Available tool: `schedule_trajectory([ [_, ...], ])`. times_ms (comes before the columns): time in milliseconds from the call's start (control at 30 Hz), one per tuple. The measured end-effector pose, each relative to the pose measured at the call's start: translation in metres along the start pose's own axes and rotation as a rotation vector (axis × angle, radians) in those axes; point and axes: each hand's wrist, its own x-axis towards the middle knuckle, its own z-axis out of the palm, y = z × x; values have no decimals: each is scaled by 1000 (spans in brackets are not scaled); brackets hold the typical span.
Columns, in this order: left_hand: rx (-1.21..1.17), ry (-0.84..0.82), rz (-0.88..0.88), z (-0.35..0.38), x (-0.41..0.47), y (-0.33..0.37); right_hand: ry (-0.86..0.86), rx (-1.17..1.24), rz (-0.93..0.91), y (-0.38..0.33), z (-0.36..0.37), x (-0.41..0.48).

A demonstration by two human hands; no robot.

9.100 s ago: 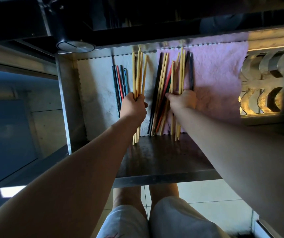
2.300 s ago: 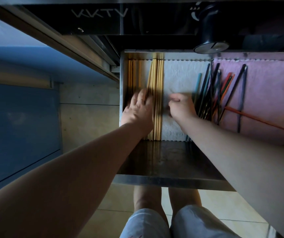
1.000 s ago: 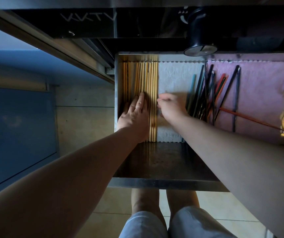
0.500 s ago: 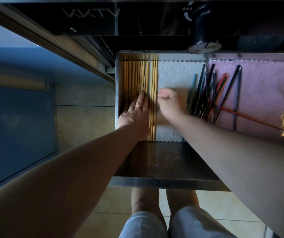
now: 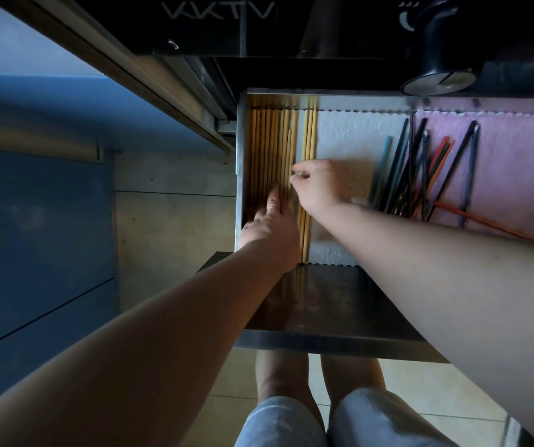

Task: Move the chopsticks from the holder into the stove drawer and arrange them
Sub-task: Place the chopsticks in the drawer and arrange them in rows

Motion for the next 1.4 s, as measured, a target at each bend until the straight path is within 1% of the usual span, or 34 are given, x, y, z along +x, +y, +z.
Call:
schedule_trajectory([
  [167, -3, -52, -3, 4, 0, -2, 77, -118, 15, -7, 5, 2],
  [300, -33, -98, -2, 3, 3, -3, 53, -217, 55, -17, 7, 10],
  [433, -54, -104, -2, 2, 2, -3, 93, -248, 35, -21, 5, 8],
  [600, -39, -106, 4, 1, 1, -2, 87, -218, 5, -18, 4, 2],
  [733, -81, -120, -23, 5, 5, -4, 93, -265, 18, -24, 6, -1],
  [933, -96, -126, -23, 2, 3, -3, 117, -275, 108, -37, 11, 2],
  [1133, -74, -128, -20, 2, 2, -2, 46, -193, 185, -38, 13, 5],
  [1400, -80, -121, -26, -1, -1, -2, 23, -176, 263, -42, 6, 7],
])
